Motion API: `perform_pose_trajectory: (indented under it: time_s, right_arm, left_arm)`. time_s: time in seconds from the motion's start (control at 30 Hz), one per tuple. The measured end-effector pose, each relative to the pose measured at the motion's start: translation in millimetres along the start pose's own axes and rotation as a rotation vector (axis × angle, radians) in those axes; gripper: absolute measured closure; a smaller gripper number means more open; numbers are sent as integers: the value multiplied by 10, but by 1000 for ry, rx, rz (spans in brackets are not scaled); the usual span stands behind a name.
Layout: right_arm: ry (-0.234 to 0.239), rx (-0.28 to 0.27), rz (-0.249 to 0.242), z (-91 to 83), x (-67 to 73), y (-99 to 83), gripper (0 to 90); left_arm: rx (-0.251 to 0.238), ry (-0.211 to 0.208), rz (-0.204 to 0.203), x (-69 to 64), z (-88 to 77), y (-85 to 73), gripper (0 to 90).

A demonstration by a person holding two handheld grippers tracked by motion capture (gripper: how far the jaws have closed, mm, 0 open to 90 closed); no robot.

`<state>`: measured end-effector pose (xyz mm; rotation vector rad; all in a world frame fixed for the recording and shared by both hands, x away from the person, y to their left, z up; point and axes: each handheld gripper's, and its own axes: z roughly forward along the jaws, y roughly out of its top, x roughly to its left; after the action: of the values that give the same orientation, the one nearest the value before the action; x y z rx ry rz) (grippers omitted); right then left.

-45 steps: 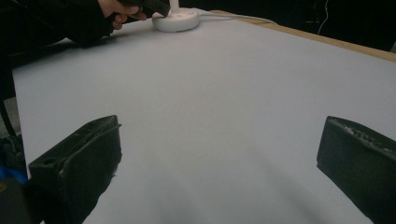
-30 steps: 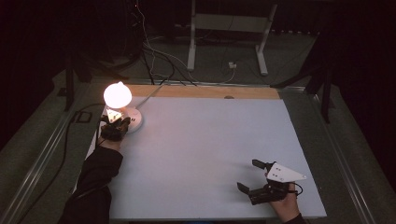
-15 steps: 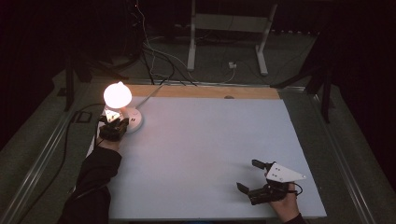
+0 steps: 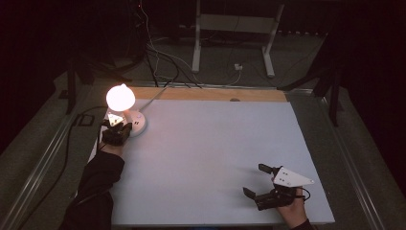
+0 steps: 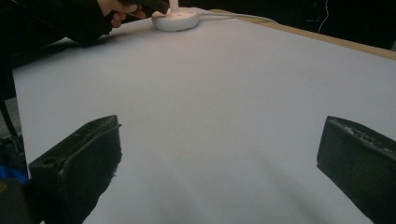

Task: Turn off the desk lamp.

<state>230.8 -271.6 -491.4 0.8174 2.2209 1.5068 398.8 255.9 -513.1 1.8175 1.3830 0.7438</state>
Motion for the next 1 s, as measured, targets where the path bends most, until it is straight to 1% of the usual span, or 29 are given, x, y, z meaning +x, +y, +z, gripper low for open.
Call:
perform_pose_trajectory:
  time_s: [0.07, 0.13, 0.2, 0.27, 0.4, 0.43, 0.5, 0.53, 0.57, 0.67, 0.7, 0.77, 0.8, 0.83, 0.87, 0.93, 0.97, 1.0]
  right_arm:
    - [1, 1, 0, 2, -2, -1, 0]
    - [1, 1, -1, 2, 0, -1, 0]
    - [0, 1, -4, -2, 5, 2, 0]
    - [0, 2, -3, 2, 1, 0, 0]
    - [-1, 3, -4, 2, 6, 2, 0]
    - [-1, 5, -3, 4, 7, 1, 0]
    - [-2, 6, -5, 8, 7, -1, 0]
    - [-2, 7, -6, 7, 9, 0, 0]
    - [-2, 4, -5, 7, 9, 0, 0]
    - [-1, 8, -4, 16, 4, -4, 0]
    - [-2, 9, -4, 17, 7, -4, 0]
    - [-4, 9, -8, 18, 10, -3, 0]
    - [-4, 9, -8, 18, 12, -3, 0]
    - [-3, 11, -7, 21, 12, -3, 0]
    - [-3, 11, -7, 21, 12, -3, 0]
    - [-5, 10, -9, 14, 10, -2, 0]
    - [-5, 7, -7, 8, 8, -1, 0]
    - [-5, 5, -4, 4, 4, -1, 0]
  left_arm:
    - [8, 2, 3, 5, 9, -11, 900]
    - [4, -2, -3, 8, 10, -15, 900]
    - [7, 0, 6, 6, 9, -13, 900]
    - [11, 12, 14, 4, 13, -18, 900]
    - [9, -2, 3, 26, 12, -23, 900]
    - [9, 0, 8, 24, 11, -24, 900]
    - [7, 10, 24, 7, 12, -26, 900]
    - [9, 18, 40, -3, 13, -24, 900]
    - [12, 33, 72, -30, 15, -23, 900]
    - [17, 45, 89, -50, 15, -18, 900]
    - [26, 61, 117, -71, 13, -12, 900]
    - [24, 63, 121, -76, 15, -12, 900]
    - [24, 71, 138, -90, 17, -11, 900]
    - [27, 76, 146, -95, 17, -6, 900]
    - [21, 81, 140, -101, 18, -12, 900]
    - [-31, 50, 105, -71, -23, 0, 900]
    - [-31, 50, 105, -71, -23, 0, 900]
    - [-62, 44, 65, -26, -92, 67, 900]
